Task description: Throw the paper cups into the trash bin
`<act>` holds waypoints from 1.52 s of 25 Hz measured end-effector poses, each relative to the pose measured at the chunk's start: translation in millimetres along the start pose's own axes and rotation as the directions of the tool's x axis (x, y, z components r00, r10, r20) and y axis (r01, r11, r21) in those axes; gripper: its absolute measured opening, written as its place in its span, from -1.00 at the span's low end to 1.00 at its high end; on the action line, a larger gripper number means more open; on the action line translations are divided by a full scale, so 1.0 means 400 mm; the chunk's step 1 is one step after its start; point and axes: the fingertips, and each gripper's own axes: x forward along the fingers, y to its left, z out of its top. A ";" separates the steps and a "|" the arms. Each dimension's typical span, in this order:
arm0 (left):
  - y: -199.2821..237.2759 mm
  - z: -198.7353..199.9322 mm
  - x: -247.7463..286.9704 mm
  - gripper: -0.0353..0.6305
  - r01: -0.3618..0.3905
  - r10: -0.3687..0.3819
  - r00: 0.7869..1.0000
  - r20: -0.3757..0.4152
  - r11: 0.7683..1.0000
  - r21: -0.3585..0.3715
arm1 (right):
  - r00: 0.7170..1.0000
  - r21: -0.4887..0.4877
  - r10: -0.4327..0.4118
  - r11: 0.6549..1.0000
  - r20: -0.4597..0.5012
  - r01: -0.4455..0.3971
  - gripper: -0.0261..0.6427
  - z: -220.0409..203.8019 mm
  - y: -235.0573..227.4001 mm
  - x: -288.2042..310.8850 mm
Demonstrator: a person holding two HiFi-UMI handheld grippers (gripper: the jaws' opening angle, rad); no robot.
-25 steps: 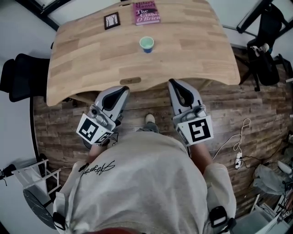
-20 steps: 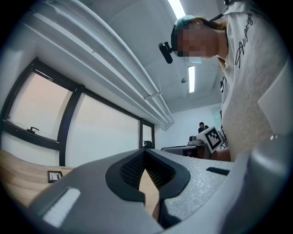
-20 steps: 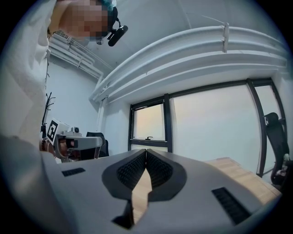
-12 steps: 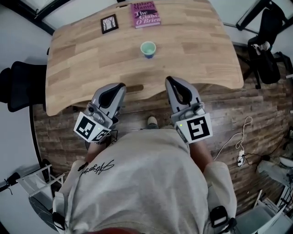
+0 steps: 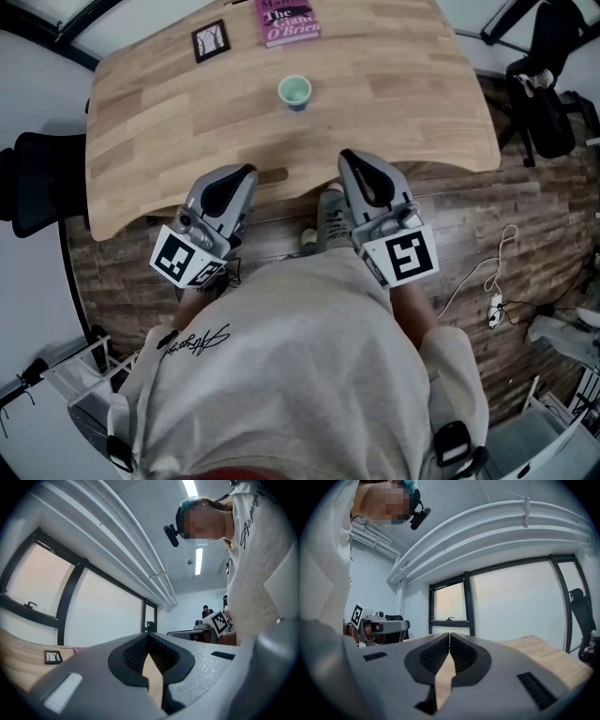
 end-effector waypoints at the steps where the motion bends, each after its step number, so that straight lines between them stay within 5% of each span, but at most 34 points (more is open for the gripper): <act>1: 0.005 0.003 0.004 -0.88 -0.005 0.005 1.000 0.002 1.000 0.004 | 1.000 0.005 0.010 1.000 0.008 -0.010 -0.89 0.000 -0.003 0.006; 6: 0.032 0.004 0.023 -0.88 -0.036 0.036 0.999 -0.002 0.999 0.000 | 0.998 -0.001 0.046 0.999 0.039 -0.046 -0.89 -0.001 -0.027 0.046; 27: 0.103 -0.124 0.094 -0.88 -0.093 0.087 0.995 -0.055 0.990 -0.110 | 0.983 -0.002 0.110 0.994 -0.148 -0.111 -0.88 -0.195 -0.103 0.177; 38: 0.110 -0.165 0.091 -0.88 -0.121 0.109 0.990 -0.091 0.982 -0.142 | 0.968 -0.031 0.128 0.990 -0.214 -0.138 -0.52 -0.275 -0.116 0.241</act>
